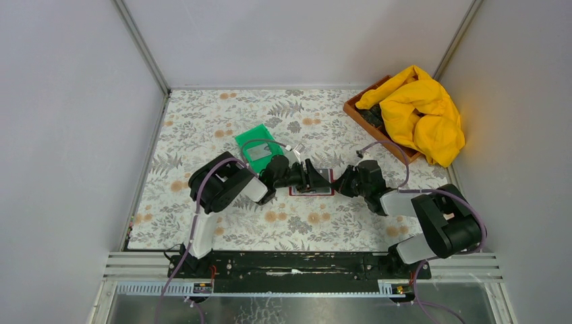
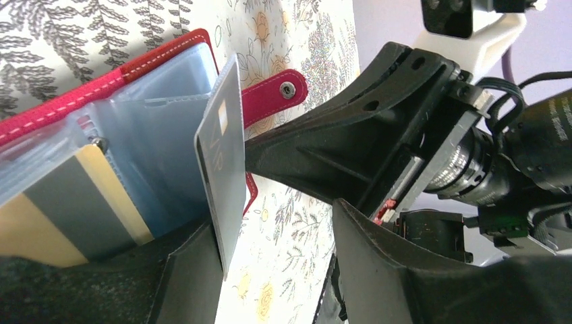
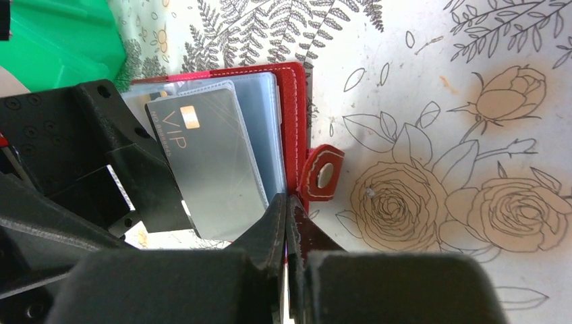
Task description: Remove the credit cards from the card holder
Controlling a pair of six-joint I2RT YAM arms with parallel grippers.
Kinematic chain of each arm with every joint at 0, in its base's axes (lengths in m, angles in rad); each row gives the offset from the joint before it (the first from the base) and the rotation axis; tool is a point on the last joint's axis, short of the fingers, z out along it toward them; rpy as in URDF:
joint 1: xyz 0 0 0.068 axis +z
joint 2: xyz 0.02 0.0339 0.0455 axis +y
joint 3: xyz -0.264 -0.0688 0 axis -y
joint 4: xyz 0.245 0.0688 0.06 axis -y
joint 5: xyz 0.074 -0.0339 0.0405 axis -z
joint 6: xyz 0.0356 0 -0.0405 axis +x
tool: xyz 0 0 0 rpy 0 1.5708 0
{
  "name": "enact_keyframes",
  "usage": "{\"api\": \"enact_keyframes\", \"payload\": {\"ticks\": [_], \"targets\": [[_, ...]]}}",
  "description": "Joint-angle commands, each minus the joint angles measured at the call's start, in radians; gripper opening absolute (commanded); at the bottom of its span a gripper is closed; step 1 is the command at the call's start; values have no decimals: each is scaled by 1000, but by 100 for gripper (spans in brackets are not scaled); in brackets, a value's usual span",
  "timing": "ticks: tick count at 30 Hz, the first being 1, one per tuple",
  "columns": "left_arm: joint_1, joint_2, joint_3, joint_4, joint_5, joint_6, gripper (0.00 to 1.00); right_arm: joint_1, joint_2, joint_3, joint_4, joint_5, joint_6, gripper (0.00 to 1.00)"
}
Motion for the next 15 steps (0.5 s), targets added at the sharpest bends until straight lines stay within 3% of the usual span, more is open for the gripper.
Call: {"api": "enact_keyframes", "payload": {"ticks": [1,15], "targets": [[33,1,-51,-12,45,20,64,-19,79,-10,-51,-37,39,0],[66,0,-85,14,64,21,66,-38,90,5,-61,-58,31,0]]}}
